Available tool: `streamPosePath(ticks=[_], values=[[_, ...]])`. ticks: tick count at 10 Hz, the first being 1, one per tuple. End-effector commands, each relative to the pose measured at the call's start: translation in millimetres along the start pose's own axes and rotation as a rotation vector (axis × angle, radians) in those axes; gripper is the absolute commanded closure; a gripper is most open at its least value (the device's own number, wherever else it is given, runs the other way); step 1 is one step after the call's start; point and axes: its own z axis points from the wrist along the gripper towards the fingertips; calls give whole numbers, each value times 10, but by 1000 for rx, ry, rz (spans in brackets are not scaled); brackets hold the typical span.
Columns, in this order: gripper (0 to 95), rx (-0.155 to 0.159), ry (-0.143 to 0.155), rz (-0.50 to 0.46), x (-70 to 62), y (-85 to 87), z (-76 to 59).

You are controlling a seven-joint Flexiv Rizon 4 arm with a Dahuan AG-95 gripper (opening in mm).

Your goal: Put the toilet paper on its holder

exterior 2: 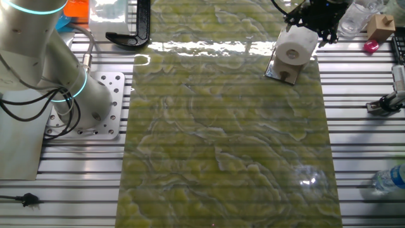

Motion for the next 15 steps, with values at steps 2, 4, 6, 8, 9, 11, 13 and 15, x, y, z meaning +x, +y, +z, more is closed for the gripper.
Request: streamPosePath(ticks=[2, 4, 6, 8, 9, 11, 13, 15], values=[[190, 2, 3, 3, 89, 46, -31], [190, 3, 3, 21, 188, 85, -16], [190, 3, 2, 31, 292, 102, 6], [380, 8, 17, 58, 435, 131, -19], [380, 10, 18, 128, 553, 170, -32], [570, 9, 15, 236, 744, 249, -21], [760, 12, 15, 369, 945, 364, 9], [760, 11, 19, 491, 1159, 449, 28]])
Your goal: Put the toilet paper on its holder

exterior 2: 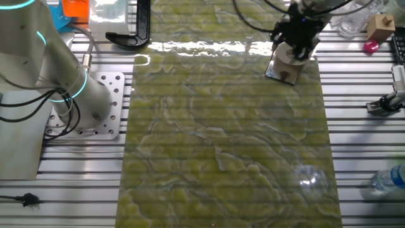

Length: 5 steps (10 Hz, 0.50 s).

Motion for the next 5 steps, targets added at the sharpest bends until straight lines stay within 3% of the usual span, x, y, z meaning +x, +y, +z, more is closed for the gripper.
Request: streamPosePath(ticks=[1, 5], values=[[950, -2, 2, 264, 409, 17, 26], [950, -19, 18, 553, 718, -42, -41]])
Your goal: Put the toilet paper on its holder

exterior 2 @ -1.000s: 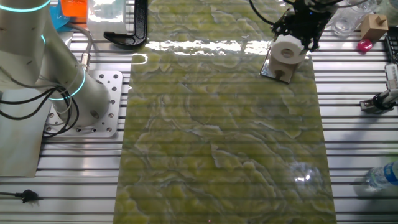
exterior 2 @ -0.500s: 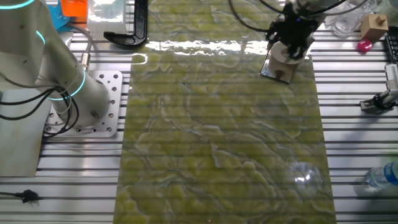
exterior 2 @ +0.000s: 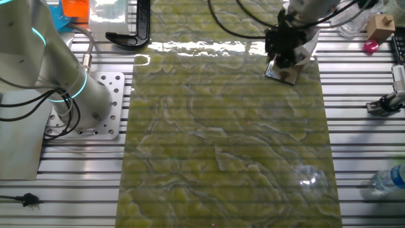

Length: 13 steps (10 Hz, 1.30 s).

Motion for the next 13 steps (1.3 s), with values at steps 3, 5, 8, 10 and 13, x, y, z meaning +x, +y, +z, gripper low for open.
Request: streamPosePath(ticks=[3, 5, 8, 10, 13], values=[[950, -18, 12, 361, 378, -71, 69], [950, -15, 12, 462, 457, -56, 93], [950, -18, 4, 505, 475, -54, 107], [950, -29, -33, 561, 477, -54, 107], [950, -64, -36, 599, 479, -54, 112]])
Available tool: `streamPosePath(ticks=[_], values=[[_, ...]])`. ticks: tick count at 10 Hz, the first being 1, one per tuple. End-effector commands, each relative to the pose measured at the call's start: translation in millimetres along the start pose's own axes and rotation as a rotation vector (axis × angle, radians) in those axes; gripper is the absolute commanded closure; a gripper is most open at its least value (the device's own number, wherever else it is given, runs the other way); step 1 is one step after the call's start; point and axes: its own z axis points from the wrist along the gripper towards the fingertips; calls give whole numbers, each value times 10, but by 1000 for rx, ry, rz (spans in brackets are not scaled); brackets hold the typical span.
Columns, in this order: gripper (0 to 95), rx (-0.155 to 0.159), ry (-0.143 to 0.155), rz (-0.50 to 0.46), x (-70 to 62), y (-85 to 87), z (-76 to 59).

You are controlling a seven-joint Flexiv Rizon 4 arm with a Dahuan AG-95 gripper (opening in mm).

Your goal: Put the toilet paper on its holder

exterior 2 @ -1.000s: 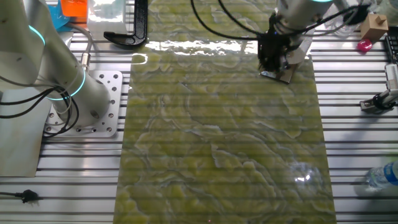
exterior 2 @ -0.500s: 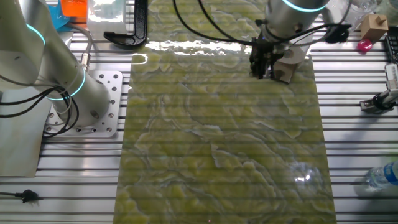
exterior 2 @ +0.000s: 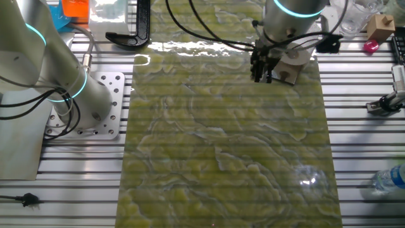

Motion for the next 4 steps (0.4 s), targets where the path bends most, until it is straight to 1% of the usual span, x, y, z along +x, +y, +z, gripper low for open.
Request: streamPosePath(ticks=[1, 2, 4], values=[[950, -25, 5, 13, -8, 5, 6], [950, -36, 9, 11, -7, 5, 8], [950, -42, 14, 16, -10, 5, 14]])
